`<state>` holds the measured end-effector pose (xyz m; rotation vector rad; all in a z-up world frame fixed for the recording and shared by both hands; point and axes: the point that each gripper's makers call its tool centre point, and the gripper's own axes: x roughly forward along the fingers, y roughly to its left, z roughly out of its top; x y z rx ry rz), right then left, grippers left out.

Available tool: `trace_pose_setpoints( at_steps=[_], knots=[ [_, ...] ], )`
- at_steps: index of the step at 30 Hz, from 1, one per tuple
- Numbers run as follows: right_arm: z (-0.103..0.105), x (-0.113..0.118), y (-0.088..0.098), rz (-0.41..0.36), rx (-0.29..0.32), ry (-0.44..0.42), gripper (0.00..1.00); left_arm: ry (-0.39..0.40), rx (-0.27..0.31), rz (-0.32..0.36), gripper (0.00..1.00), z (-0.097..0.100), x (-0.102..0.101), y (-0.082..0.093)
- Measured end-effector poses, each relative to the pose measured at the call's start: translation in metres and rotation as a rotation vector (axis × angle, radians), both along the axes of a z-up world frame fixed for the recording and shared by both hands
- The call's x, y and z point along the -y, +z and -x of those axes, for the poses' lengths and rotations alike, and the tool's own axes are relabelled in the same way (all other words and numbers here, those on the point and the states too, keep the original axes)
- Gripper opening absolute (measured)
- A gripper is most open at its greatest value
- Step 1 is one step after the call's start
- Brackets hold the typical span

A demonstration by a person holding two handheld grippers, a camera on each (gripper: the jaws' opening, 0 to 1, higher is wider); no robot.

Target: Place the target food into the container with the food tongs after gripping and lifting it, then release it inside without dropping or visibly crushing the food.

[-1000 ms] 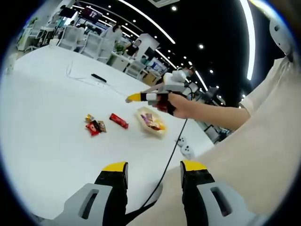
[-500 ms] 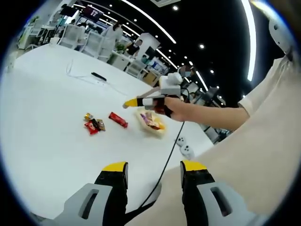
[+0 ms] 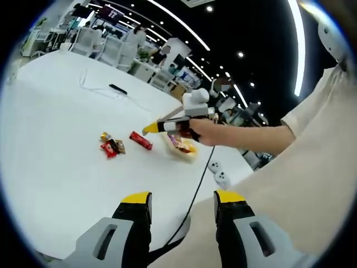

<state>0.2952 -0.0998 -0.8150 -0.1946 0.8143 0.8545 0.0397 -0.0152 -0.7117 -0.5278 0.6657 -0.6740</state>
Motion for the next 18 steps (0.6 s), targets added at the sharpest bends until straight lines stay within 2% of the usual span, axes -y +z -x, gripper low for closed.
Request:
trace_pose_setpoints(
  at_steps=[9,18],
  knots=[
    [-0.005,0.001,-0.010,0.008,-0.020,-0.007,0.27,0.012,-0.016,0.001,0.44,0.003,-0.002,-0.003],
    [0.001,-0.006,-0.017,0.028,-0.031,0.024,0.27,0.029,-0.023,-0.004,0.44,0.000,-0.007,-0.004]
  ],
)
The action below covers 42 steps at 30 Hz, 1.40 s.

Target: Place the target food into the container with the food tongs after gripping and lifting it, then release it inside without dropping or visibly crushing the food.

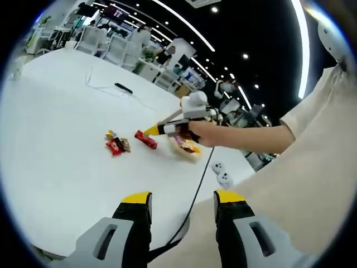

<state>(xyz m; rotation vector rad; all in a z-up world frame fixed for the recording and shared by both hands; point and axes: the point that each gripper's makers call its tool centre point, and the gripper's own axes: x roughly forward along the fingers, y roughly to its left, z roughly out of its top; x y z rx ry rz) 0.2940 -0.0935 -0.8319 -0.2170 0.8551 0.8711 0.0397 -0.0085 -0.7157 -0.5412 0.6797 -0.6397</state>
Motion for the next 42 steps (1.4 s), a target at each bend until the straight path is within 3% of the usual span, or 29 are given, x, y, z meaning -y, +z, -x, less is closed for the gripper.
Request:
trace_pose_setpoints(
  at_steps=[18,30,42],
  knots=[
    [-0.001,-0.001,-0.015,0.055,0.005,0.056,0.27,0.015,-0.020,0.002,0.44,-0.007,-0.004,-0.004],
    [0.010,-0.006,-0.012,0.076,0.006,0.080,0.27,0.014,-0.032,0.008,0.44,-0.008,-0.001,-0.007],
    [0.006,-0.004,-0.014,0.083,0.013,0.096,0.27,0.010,-0.033,0.013,0.44,-0.013,0.000,-0.008]
  ],
)
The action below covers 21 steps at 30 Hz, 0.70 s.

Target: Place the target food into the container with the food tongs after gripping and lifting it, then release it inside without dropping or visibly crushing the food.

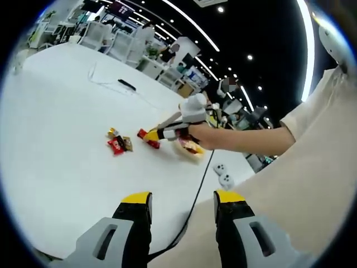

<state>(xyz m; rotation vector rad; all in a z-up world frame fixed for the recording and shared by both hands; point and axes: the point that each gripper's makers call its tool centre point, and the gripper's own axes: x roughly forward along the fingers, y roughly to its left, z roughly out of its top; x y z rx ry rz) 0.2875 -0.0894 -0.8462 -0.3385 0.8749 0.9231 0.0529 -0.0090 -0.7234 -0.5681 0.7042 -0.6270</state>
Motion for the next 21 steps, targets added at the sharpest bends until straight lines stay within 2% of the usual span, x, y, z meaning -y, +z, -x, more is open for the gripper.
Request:
trace_pose_setpoints(
  at_steps=[17,21],
  knots=[
    [-0.0025,0.0018,-0.0032,0.044,0.046,0.055,0.27,0.009,0.000,0.002,0.44,0.0023,-0.0019,-0.0002],
    [-0.0016,0.0014,-0.0078,0.081,0.085,0.096,0.27,0.010,0.000,0.004,0.44,0.0038,-0.0014,-0.0004]
  ],
)
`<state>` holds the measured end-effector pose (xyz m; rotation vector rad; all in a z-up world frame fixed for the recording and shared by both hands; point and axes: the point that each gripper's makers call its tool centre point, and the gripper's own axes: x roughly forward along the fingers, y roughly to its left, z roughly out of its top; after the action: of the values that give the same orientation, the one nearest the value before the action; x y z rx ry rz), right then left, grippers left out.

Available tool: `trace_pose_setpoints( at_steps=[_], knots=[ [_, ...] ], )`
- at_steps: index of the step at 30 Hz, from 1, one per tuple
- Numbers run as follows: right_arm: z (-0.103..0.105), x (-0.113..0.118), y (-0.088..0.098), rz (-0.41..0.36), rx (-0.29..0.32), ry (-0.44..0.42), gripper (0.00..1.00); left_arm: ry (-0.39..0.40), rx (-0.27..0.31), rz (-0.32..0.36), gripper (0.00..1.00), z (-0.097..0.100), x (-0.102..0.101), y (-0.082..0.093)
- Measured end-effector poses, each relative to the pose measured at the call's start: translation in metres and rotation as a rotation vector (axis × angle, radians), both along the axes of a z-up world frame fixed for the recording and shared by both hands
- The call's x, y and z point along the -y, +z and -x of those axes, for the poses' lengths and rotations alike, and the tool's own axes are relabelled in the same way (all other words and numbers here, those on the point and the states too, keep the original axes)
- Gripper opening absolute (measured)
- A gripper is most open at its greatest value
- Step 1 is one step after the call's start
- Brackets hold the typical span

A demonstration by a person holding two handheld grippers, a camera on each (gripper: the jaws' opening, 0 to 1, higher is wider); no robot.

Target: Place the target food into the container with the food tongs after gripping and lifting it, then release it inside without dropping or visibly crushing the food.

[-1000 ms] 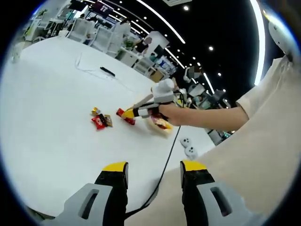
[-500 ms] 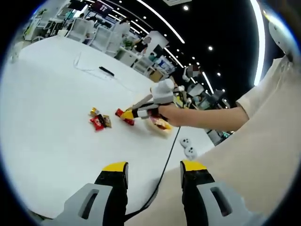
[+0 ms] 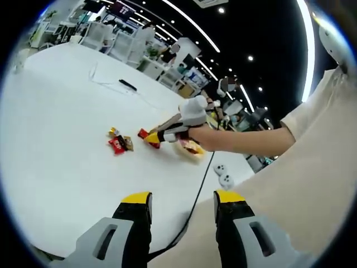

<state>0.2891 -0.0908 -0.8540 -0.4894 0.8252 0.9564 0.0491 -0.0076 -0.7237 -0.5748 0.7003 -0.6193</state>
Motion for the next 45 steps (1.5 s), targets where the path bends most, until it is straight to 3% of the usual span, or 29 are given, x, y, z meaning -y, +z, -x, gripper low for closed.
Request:
trace_pose_setpoints(
  at_steps=[5,34,45],
  knots=[
    [0.0022,-0.0011,-0.0020,0.018,0.015,0.025,0.27,0.000,-0.001,0.001,0.44,0.0012,0.0000,-0.0004],
    [0.0030,0.0017,-0.0015,-0.014,0.011,-0.033,0.21,0.004,0.003,0.000,0.44,0.0021,-0.0012,0.0004],
    [0.0063,0.0033,-0.0005,-0.027,-0.019,-0.044,0.20,0.010,0.007,0.003,0.44,0.0025,-0.0013,0.0008]
  ],
)
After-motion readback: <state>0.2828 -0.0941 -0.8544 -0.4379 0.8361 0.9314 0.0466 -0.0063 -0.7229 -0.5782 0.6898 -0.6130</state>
